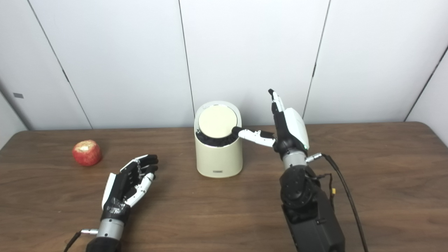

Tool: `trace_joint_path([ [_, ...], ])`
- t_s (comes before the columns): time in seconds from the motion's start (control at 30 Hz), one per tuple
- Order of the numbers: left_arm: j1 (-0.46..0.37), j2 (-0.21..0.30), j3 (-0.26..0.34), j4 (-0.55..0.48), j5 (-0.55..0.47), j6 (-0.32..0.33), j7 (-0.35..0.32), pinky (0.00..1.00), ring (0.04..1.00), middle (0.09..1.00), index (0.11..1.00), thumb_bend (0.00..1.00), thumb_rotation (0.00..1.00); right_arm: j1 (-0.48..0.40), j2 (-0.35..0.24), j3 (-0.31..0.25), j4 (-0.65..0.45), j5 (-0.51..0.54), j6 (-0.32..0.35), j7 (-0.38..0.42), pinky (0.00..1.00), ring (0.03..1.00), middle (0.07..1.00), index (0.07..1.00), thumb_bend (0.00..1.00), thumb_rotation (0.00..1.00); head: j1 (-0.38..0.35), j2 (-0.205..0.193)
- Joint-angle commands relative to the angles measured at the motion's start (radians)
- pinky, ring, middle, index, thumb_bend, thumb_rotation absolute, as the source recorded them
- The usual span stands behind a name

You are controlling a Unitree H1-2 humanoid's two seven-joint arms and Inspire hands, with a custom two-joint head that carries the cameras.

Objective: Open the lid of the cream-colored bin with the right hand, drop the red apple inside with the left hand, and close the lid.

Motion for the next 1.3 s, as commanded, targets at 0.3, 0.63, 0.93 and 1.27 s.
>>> trace_joint_path([
  [0.3, -0.001, -0.018, -0.009, -0.017, 0.003, -0.011, 0.009, 0.67, 0.722, 0.745, 0.742, 0.26, 0.31, -0.095, 0.018, 0.034, 0.040, -0.042, -0.023, -0.045, 0.89, 0.961, 0.993, 0.992, 0.90, 0.61, 0.004, 0.000],
  [0.63, 0.001, -0.024, -0.014, -0.020, 0.000, -0.011, 0.007, 0.67, 0.731, 0.753, 0.748, 0.25, 0.30, -0.117, 0.022, 0.059, 0.068, -0.072, -0.012, -0.049, 0.98, 1.000, 1.000, 1.000, 0.90, 0.62, 0.008, -0.002],
  [0.93, 0.002, -0.029, -0.015, -0.025, 0.004, -0.002, 0.011, 0.67, 0.729, 0.751, 0.745, 0.25, 0.28, -0.127, 0.038, 0.065, 0.064, -0.085, 0.014, -0.032, 1.00, 1.000, 1.000, 1.000, 0.90, 0.54, 0.012, -0.001],
  [1.27, 0.007, -0.029, -0.020, -0.037, 0.007, -0.004, 0.008, 0.67, 0.734, 0.757, 0.747, 0.24, 0.28, -0.137, 0.043, 0.069, 0.090, -0.124, 0.030, -0.024, 0.98, 1.000, 1.000, 1.000, 0.89, 0.47, 0.012, 0.005],
])
